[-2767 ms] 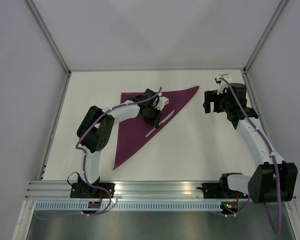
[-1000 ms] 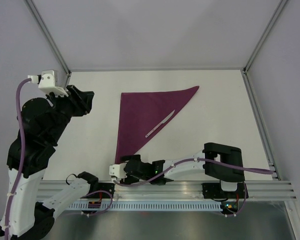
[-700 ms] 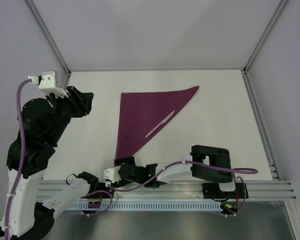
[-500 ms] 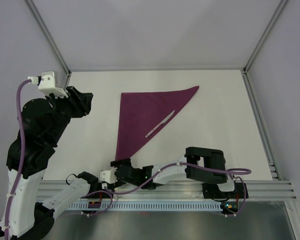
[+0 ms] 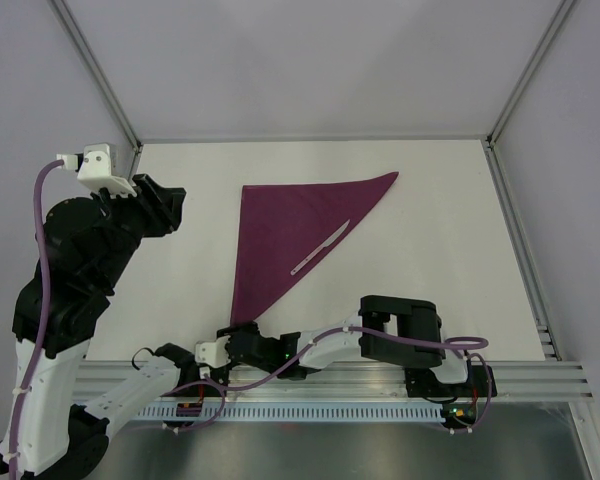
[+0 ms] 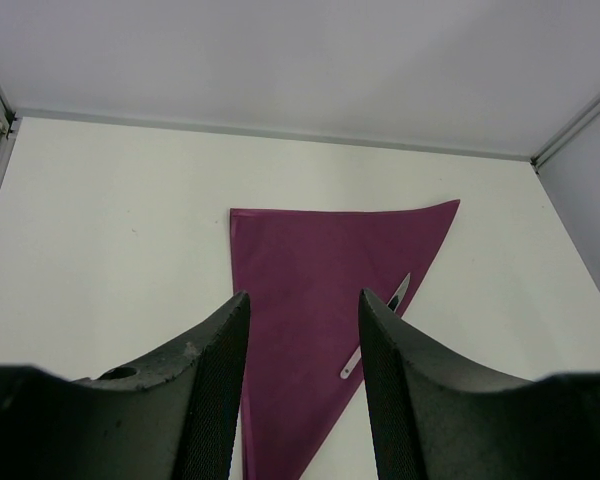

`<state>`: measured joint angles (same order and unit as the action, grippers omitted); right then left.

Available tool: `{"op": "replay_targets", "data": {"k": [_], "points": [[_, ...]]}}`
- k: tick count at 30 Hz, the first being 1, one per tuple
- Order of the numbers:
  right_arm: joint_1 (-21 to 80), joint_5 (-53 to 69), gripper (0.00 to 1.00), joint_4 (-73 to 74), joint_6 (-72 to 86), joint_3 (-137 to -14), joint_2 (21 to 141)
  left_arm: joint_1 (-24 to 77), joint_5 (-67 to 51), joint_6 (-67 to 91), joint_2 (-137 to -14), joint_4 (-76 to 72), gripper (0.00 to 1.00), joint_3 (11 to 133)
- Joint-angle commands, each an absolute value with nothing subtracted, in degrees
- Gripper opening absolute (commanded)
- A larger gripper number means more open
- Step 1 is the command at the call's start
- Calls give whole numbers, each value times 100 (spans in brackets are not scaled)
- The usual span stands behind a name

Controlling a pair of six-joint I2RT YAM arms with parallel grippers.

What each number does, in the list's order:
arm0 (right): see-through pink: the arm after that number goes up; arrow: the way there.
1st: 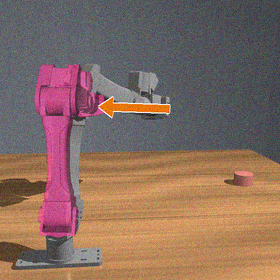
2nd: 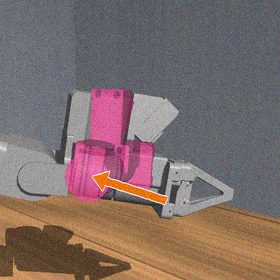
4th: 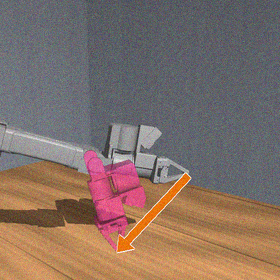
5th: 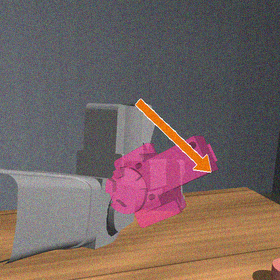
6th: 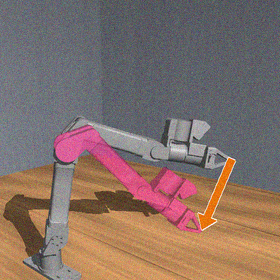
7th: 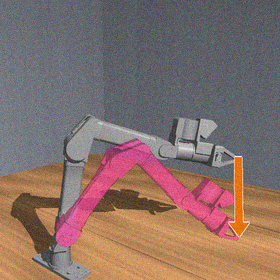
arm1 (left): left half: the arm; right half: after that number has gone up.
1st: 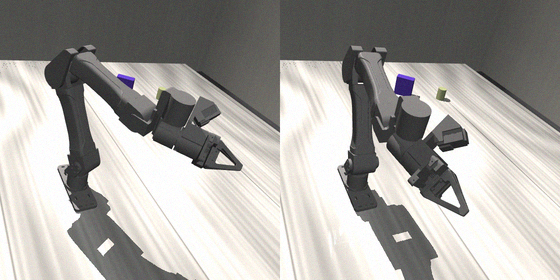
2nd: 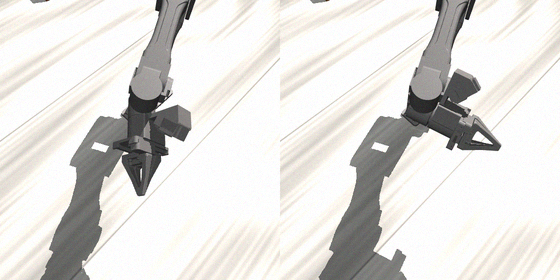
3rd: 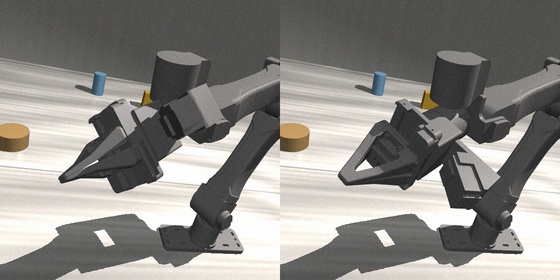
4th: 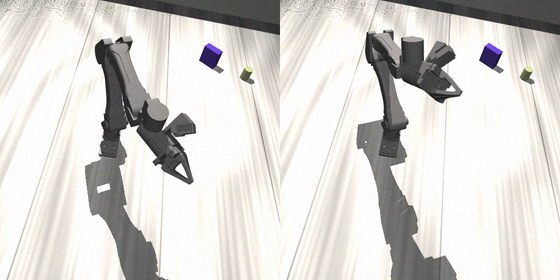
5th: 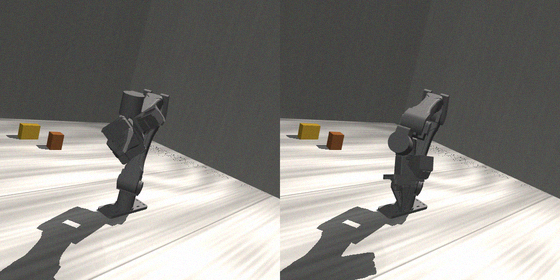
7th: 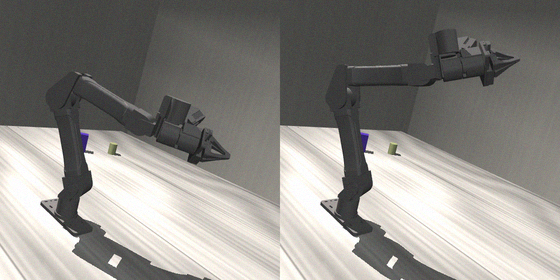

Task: Fold the napkin, place the utensils inside, and roll it up
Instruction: Fold the napkin

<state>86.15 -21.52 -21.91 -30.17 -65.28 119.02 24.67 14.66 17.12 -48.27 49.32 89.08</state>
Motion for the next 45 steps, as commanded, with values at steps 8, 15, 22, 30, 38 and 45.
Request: {"op": "replay_targets", "data": {"k": [8, 15, 22, 30, 38, 45], "points": [[8631, -2294, 29, -2189, -3155, -6864, 11980, 2461, 1424, 1811, -4834, 4948, 52, 8859], [8490, -2250, 18, -1829, -2927, -7101, 11760, 2461, 1424, 1802, -4895, 4913, 52, 8833], [8236, -2241, 17, -1565, -2663, -7146, 11479, 2461, 1362, 1802, -4983, 4843, 52, 8798], [7630, -2294, 14, -1248, -2338, -7014, 11014, 2461, 1187, 1819, -5168, 4667, 52, 8763], [6646, -2259, 11, -801, -2048, -6759, 10609, 2461, 941, 1846, -5387, 4360, 52, 8631], [5478, -2101, 11, -633, -1864, -6627, 10424, 2461, 572, 1951, -5704, 3938, 50, 8368]]}}
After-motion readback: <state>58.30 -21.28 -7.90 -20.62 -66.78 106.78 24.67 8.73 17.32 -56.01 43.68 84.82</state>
